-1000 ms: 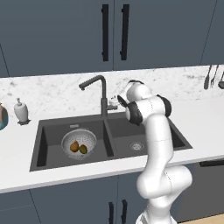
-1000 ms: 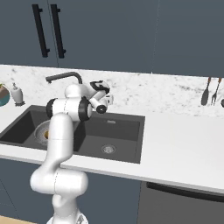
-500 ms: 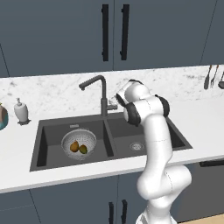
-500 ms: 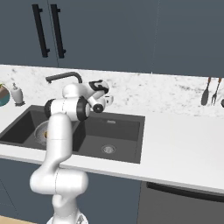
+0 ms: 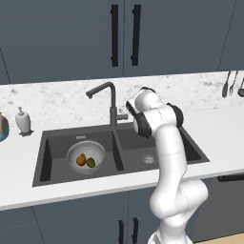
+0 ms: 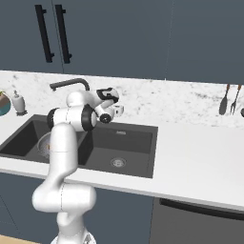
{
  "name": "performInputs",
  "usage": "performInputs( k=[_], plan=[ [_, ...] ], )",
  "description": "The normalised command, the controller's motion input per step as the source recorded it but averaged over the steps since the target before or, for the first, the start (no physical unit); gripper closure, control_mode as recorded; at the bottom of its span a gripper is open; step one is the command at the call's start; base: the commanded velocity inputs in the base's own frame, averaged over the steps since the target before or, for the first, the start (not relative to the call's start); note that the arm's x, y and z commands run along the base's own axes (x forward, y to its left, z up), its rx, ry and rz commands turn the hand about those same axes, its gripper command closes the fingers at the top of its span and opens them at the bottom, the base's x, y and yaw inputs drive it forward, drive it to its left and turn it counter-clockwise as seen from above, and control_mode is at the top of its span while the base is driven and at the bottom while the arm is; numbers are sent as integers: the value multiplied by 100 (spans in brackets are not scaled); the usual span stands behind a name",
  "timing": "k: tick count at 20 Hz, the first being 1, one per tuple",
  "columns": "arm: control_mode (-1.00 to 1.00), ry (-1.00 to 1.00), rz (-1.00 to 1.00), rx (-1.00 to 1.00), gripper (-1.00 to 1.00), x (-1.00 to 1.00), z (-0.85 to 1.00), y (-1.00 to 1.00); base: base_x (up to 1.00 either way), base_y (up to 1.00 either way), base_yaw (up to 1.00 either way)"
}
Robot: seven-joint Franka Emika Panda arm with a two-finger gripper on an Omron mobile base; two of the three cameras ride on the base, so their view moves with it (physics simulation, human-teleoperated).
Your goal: Put the colander in the sink, put the pear, mango in the colander, and turn on the sink faucet and pour water over the colander.
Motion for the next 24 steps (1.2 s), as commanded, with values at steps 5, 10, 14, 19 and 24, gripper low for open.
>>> performInputs(
  k=[5,10,14,19,24],
  plan=[
    [-100,5,-1,7,100,0,-11,-91,0,0,0],
    [-100,9,0,7,100,0,-11,-92,0,0,0],
    [-100,11,0,6,100,0,-12,-82,0,0,0],
    [-100,10,0,2,100,0,-9,-69,0,0,0],
    [-100,8,0,1,100,-3,-9,-54,0,0,0]
  ],
)
